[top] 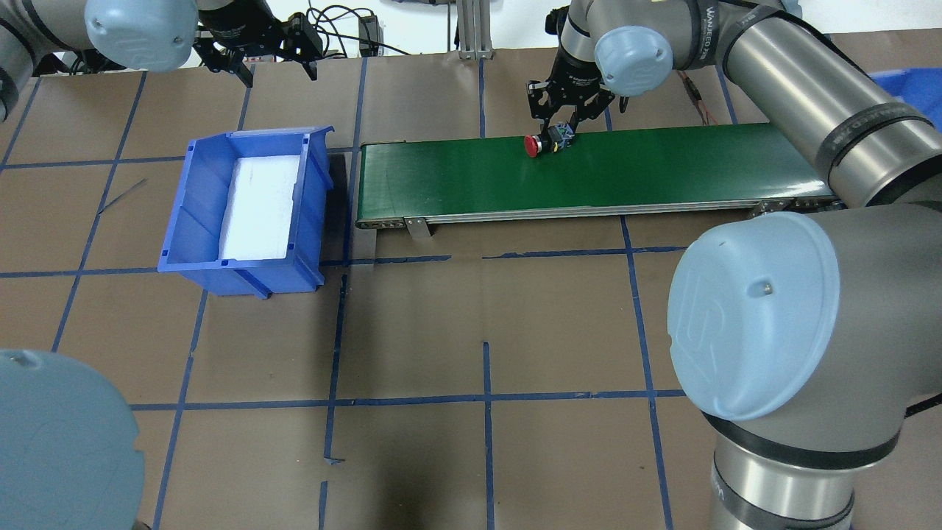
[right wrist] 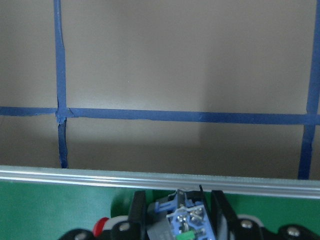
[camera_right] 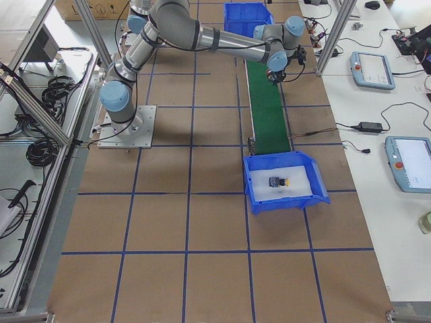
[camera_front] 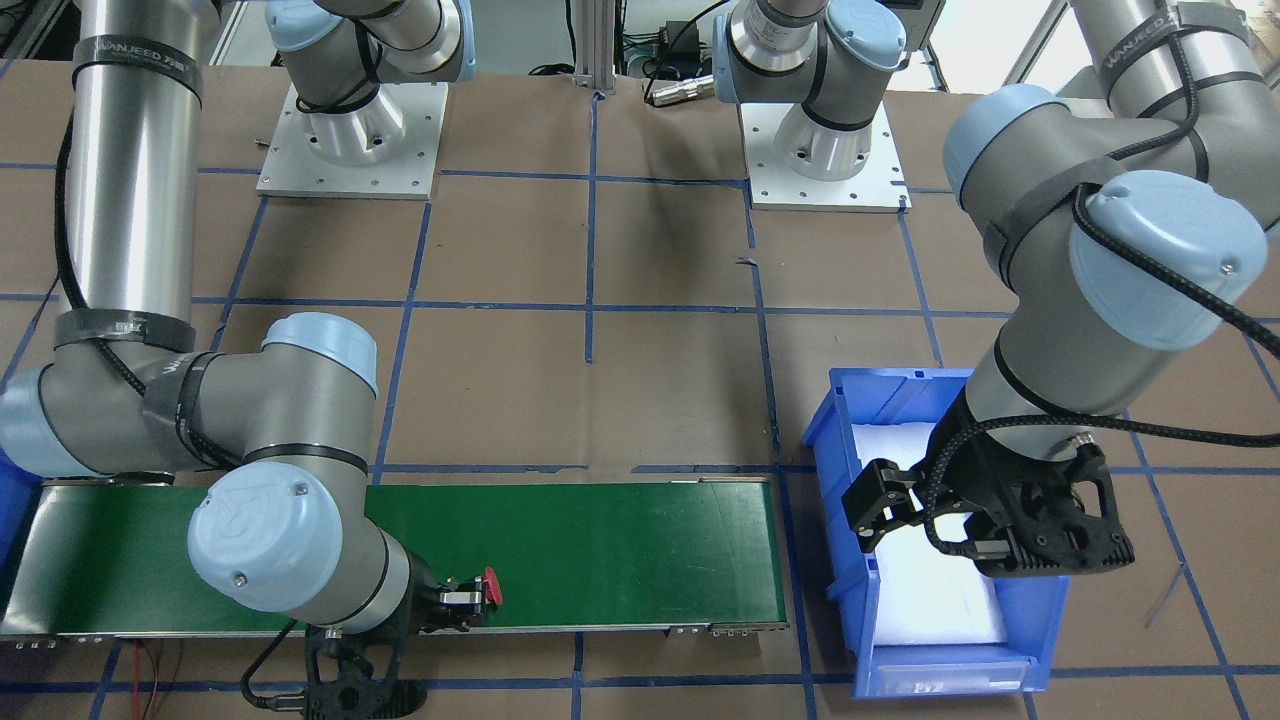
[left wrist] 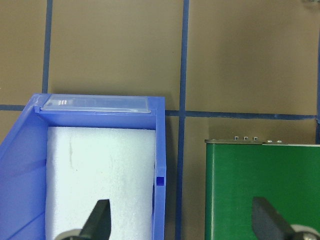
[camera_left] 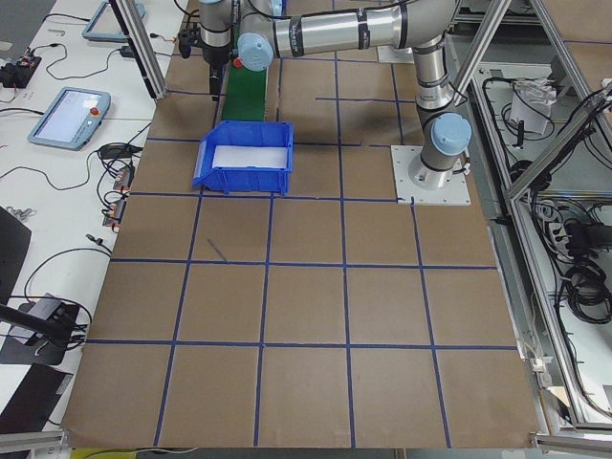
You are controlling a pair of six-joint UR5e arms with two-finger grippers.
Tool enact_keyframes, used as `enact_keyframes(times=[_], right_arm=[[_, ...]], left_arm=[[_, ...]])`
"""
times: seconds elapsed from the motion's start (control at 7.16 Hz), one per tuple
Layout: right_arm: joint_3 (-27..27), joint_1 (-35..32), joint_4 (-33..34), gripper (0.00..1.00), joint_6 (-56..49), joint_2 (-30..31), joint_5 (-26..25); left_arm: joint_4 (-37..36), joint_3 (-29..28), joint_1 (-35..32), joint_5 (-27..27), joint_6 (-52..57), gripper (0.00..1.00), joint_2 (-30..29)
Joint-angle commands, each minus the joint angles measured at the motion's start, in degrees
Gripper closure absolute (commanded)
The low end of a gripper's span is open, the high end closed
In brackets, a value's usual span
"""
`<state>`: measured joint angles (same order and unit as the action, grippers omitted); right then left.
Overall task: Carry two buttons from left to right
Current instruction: 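Carry the red button with the right gripper and lower it into the far bin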
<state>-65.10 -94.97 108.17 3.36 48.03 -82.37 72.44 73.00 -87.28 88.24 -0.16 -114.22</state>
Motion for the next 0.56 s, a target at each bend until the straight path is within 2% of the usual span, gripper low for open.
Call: enact_keyframes(times=[0.0,0.28,0.42], right_arm=[[1.28,1.97,-3.55,0.92,-3.87,0.92,-0.50],[2.60,3.64,-6.11,0.92,-7.65,1.80,-1.03],[2.87,7.22,-7.78,0.92,-14.89,3.11,-3.30]], left_arm=[[0.07,-0.31,0.09,0.00,0.07,0.00,-0.12],[0.07,-0.32,0.09,0.00,-0.02,0.00,-0.12],[0.07,-0.32,0.09,0.00,0.07,0.00,-0.12]])
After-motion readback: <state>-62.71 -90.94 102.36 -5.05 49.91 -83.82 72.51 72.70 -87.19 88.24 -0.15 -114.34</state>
